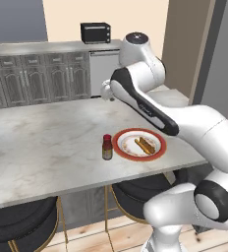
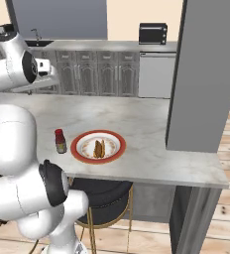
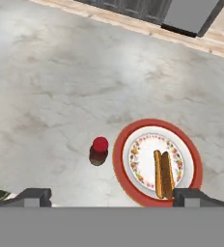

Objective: Move the hot dog bun to the plate on the dining table and place the condiment next to that plate. Then navigate to the fridge and take the sausage and place it on the plate as well.

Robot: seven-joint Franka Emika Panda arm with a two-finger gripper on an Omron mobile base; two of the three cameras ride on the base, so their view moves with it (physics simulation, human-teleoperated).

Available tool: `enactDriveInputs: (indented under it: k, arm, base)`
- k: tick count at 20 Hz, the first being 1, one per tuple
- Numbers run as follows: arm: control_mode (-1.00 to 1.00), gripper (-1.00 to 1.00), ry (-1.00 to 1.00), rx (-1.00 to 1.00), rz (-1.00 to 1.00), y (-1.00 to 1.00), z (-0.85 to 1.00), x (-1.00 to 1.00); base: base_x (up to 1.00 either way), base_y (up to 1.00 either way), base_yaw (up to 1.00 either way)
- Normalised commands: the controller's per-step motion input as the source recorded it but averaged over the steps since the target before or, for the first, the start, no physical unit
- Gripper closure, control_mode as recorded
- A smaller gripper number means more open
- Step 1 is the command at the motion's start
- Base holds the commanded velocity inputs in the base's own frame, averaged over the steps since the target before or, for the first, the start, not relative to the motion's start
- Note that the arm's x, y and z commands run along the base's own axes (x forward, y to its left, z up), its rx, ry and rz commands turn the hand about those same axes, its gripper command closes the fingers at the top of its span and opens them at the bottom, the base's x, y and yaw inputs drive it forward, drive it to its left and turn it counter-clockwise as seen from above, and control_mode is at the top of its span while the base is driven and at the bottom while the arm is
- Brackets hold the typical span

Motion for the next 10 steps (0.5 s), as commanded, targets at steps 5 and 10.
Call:
enactDriveInputs:
  k: [5, 10]
  arm:
    - [-1.00, -1.00, 0.02, -0.02, 0.00, -0.80, -0.92, -0.78]
    - [-1.00, -1.00, 0.00, 0.11, 0.00, -0.98, -0.79, -0.98]
  base:
    - [0.00, 0.00, 0.00]
    - [0.00, 0.00, 0.00]
